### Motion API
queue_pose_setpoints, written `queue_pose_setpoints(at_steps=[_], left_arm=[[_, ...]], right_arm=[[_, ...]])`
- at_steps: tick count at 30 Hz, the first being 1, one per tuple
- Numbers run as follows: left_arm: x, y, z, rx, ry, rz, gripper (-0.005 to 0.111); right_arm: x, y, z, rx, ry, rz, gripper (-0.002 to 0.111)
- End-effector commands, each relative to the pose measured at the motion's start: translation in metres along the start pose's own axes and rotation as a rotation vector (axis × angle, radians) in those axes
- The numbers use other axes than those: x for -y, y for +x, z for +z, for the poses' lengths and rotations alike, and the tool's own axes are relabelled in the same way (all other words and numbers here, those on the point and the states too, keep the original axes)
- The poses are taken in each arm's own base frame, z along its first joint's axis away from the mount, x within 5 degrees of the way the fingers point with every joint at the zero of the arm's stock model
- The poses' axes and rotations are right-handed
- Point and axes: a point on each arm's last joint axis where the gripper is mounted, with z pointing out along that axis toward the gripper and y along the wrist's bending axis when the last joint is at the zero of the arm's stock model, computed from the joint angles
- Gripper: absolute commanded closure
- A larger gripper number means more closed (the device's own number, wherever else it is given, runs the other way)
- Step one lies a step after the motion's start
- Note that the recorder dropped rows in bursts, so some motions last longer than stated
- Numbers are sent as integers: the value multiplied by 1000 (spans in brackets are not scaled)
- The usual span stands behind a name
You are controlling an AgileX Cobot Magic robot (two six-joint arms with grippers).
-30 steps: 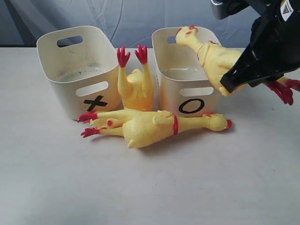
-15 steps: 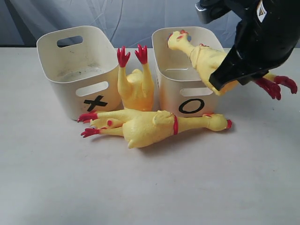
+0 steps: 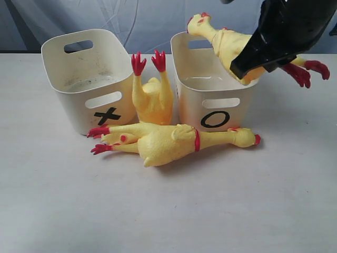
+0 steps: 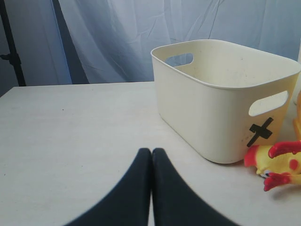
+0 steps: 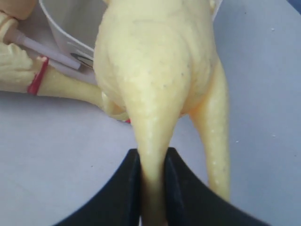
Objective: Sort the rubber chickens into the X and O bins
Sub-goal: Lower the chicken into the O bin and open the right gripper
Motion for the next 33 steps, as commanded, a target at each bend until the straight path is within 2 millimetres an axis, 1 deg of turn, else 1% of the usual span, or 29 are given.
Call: queue_pose_setpoints(at_steps=[1,3,6,12,15,19,23,24,26,30,31,33], left_arm=[[0,0,0,0,7,-3,107],[0,0,0,0,7,-3,107],[0,0,0,0,7,-3,107],[0,0,0,0,7,-3,107],[0,0,0,0,7,-3,107],[1,0,0,0,9,-3,107],[1,0,0,1,18,-1,107],[1,0,0,1,18,-1,107],[1,0,0,1,18,-1,107],[1,0,0,1,18,-1,107],[1,0,0,1,18,-1,107],[1,0,0,1,18,-1,107]], right_arm=[[8,-4,-3,34,63,37,109],[7,-10,-1,95,55,70,109],[3,-22,10,155,37,121,109],[-12,-44,48,188,7,138,109],[-18,-54,66,220,-4,188,109],[-19,-59,84,206,42,228,109],[-18,-57,92,172,91,205,108],[-18,-57,93,167,94,204,106],[-18,-57,93,164,97,203,96],[-18,-56,93,150,95,208,68],[-18,-55,93,143,98,209,63],[-17,-53,94,123,106,210,60]])
